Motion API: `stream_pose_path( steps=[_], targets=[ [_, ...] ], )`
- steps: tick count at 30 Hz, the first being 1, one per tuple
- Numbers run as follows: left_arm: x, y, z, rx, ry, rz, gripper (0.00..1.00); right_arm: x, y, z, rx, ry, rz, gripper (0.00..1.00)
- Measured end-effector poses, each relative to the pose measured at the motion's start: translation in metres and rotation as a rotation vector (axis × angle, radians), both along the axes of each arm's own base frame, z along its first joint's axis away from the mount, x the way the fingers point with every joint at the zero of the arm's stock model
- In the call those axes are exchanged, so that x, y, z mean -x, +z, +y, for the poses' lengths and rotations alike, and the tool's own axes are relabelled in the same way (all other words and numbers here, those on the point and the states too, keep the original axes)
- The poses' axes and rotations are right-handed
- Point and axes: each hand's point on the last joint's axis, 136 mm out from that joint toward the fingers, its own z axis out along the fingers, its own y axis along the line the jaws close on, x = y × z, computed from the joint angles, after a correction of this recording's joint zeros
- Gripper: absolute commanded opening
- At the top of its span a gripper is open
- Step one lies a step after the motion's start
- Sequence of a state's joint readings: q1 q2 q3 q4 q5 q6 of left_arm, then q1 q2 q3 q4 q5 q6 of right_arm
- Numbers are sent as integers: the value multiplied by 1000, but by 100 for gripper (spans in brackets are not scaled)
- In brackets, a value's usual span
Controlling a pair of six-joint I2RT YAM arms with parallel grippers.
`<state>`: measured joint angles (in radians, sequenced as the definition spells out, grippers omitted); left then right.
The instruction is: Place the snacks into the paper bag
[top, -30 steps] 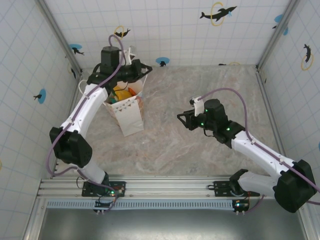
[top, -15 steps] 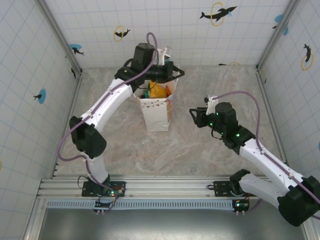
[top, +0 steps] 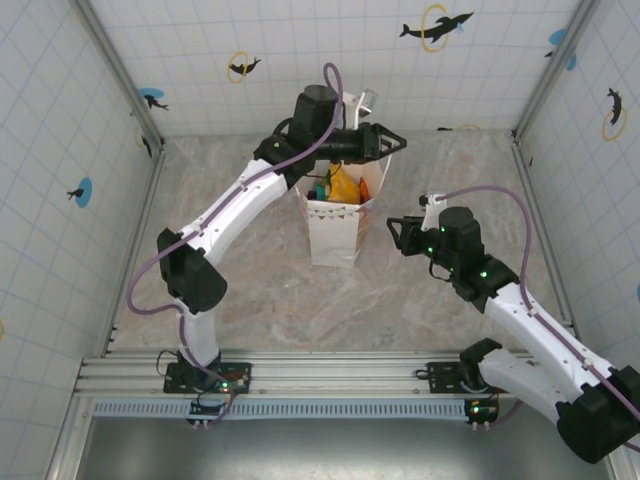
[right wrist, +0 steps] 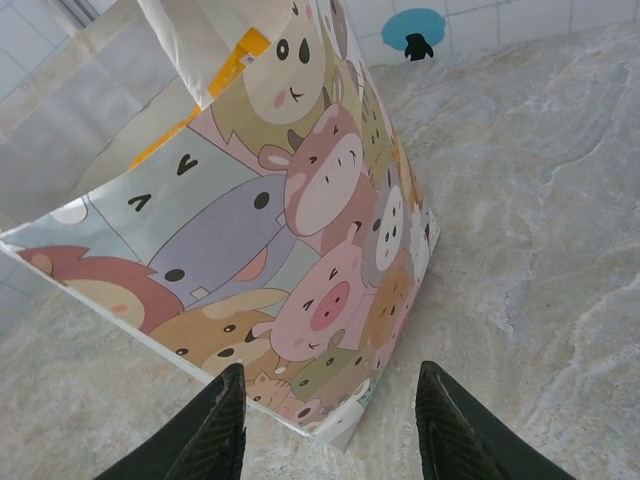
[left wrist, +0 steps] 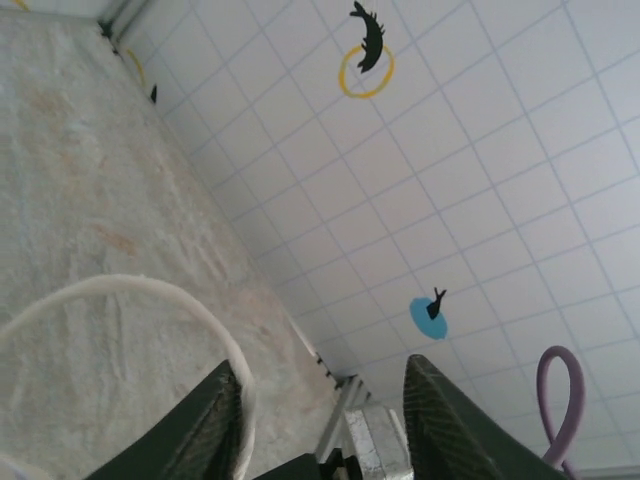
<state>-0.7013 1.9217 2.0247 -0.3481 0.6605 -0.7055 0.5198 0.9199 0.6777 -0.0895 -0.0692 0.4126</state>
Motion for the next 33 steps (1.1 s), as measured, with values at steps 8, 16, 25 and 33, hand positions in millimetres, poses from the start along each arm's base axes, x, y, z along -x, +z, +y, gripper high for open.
stream_pose_path(
  steps=[8,16,25,33],
  targets=[
    [-16,21,51,-68,158,-73,55,-9,8,8,-34,26,22,49],
    [-18,71,131,-101,360,-197,59,-21,22,1,-57,7,9,50],
    [-25,50,266,-254,692,-246,76,-38,15,-35,-23,-89,23,51],
    [-7,-16,350,-471,909,-306,98,-37,-16,-73,24,-173,37,99]
  ],
)
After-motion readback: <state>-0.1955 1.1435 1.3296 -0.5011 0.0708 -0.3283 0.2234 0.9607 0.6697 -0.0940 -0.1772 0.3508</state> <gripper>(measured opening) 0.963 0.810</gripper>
